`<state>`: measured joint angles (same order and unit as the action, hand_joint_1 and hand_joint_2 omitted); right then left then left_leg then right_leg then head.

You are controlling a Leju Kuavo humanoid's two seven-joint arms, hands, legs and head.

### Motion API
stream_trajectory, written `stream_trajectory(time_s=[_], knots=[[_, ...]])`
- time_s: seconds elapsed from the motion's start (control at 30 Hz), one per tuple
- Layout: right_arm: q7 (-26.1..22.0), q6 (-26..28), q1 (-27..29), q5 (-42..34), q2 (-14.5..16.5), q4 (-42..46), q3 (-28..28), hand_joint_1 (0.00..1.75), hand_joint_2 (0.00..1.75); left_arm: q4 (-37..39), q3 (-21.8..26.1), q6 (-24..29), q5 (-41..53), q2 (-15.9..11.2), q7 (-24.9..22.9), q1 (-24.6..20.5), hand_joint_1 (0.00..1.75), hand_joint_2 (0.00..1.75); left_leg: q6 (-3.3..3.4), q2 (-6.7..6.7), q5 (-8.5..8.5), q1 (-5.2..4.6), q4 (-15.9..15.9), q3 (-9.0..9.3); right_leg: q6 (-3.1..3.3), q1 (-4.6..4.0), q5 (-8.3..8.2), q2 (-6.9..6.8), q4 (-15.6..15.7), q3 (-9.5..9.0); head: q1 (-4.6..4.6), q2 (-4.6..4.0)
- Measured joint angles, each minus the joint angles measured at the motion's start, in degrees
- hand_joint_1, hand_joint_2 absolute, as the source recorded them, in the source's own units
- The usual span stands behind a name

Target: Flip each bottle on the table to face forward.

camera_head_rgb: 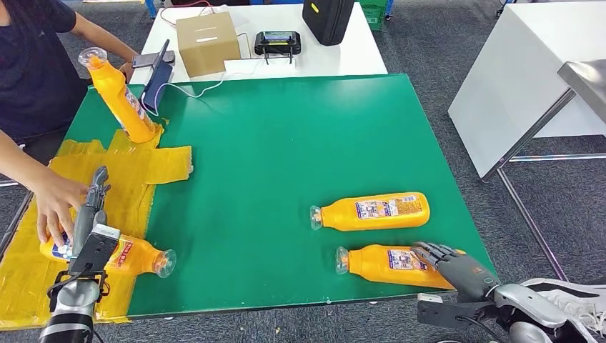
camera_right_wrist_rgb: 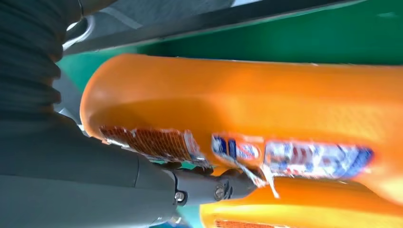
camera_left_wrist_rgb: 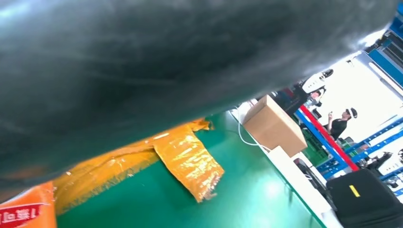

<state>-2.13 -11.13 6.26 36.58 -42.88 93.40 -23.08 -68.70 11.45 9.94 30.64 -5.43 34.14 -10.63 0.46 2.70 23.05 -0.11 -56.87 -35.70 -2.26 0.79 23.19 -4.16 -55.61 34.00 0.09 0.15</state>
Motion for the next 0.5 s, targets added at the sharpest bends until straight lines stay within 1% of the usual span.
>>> stream_trajectory(time_s=[0.1,0.2,0.33,0.5], knots=[[2.2,2.6,-0.8,6.7,1.3,-2.4,-1.6,0.00,1.75,-0.1,-0.3,-0.8,-0.6,0.4,-0.1,-0.5,0.00,0.00,0.00,0.02,0.00,0.01,0.0,0.06,0.00,-0.01,0.00,0.01,0.0,-0.03,0.01,0.00],[3.1,3.8,-2.0,9.7,2.7,-5.3,-3.0,0.02,1.75,-0.1,-0.7,-1.1,-0.8,0.9,-0.3,-0.9,0.00,0.00,0.00,0.06,0.00,0.02,0.0,0.17,0.00,-0.02,0.00,0.05,0.0,-0.12,0.02,0.00],[3.6,4.0,-3.0,10.9,3.7,-7.4,-4.0,1.74,1.75,-0.1,-0.9,-1.2,-0.8,1.2,-0.4,-1.3,0.00,0.00,0.00,0.05,-0.01,0.02,0.0,0.21,0.00,-0.01,0.00,0.04,0.0,-0.16,0.01,0.00],[4.5,3.9,-4.7,13.4,4.6,-10.5,-4.9,1.75,1.75,-0.1,-1.3,-1.5,-1.2,1.6,-0.7,-1.8,0.00,0.00,0.02,0.23,0.06,0.09,0.0,0.43,0.02,-0.05,-0.01,0.13,0.1,-0.35,0.02,0.00]])
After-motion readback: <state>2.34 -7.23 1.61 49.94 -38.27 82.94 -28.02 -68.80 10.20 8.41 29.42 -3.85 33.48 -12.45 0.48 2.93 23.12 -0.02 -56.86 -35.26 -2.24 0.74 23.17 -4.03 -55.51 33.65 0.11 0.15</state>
